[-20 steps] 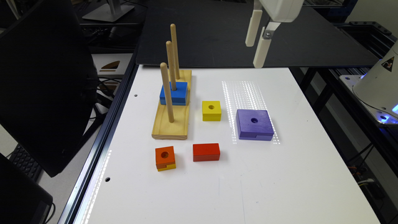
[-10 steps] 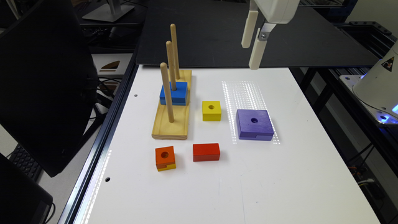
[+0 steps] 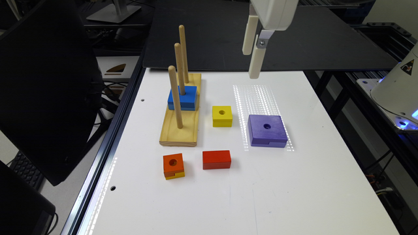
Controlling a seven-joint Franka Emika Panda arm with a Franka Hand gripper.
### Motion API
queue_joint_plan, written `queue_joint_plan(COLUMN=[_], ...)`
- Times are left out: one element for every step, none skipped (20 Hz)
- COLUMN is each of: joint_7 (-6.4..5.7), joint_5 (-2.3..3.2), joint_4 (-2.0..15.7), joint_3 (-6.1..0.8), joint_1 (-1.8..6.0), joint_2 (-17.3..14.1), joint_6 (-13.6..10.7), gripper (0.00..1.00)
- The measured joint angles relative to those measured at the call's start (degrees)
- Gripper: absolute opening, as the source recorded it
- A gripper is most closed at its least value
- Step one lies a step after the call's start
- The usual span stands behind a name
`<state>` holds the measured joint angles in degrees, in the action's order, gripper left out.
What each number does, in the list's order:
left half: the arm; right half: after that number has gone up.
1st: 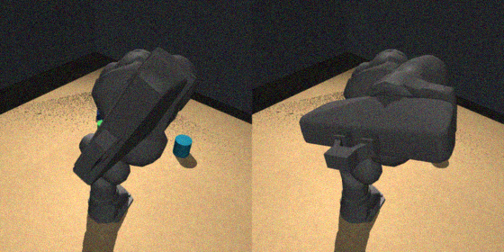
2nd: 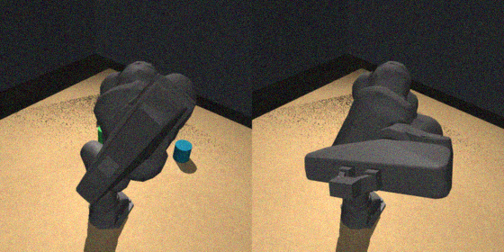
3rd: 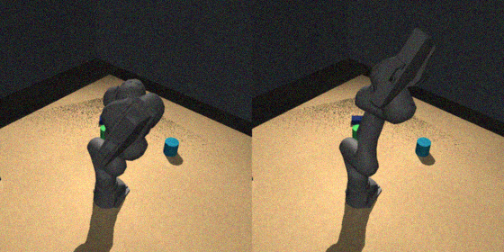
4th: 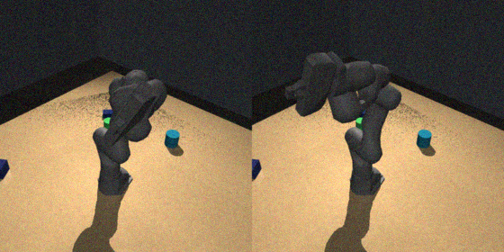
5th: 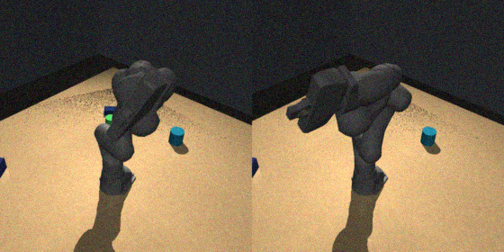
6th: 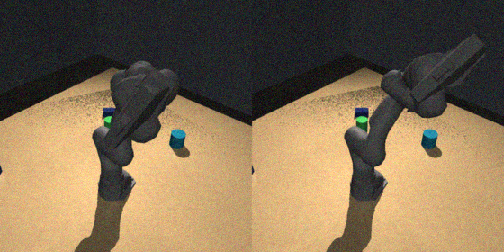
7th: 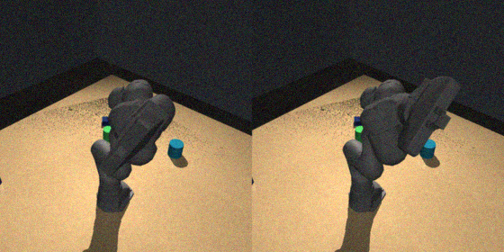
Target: Pick up yellow block.
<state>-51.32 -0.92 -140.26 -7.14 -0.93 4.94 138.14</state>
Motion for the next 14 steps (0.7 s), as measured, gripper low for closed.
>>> queue_joint_plan(joint_7=[0.0, -0.01, -0.01, -0.01, -0.01, -0.01, -0.01, -0.02, -0.02, -0.02, -0.02, -0.02, -0.02, -0.02], joint_5=[0.0, 0.0, 0.0, 0.0, 0.0, 0.0, 0.0, 0.0, 0.0, 0.0, 0.0, 0.0, 0.0, 0.0], joint_4=[0.32, 0.64, 0.87, 1.13, 1.29, 1.37, 1.42, 1.46, 1.52, 1.65, 1.89, 2.36, 2.8, 3.43], joint_3=[0.0, 0.0, 0.0, 0.0, 0.0, 0.0, 0.0, 0.0, 0.0, 0.0, 0.0, 0.0, 0.0, 0.0], joint_1=[0.0, 0.0, 0.0, 0.0, 0.0, 0.0, 0.0, 0.0, 0.0, 0.0, 0.0, 0.01, 0.01, 0.03], joint_2=[-0.3, -0.6, -0.8, -1.1, -1.2, -1.3, -1.4, -1.5, -1.5, -1.6, -1.7, -1.9, -2.2, -2.7], joint_6=[0.0, 0.0, 0.0, 0.0, 0.0, 0.0, 0.0, 0.0, 0.0, 0.0, 0.0, 0.0, 0.0, 0.0], gripper=[1.0, 1.0, 1.0, 1.0, 1.0, 1.0, 1.0, 1.0, 1.0, 1.0, 1.0, 1.0, 1.0, 1.0])
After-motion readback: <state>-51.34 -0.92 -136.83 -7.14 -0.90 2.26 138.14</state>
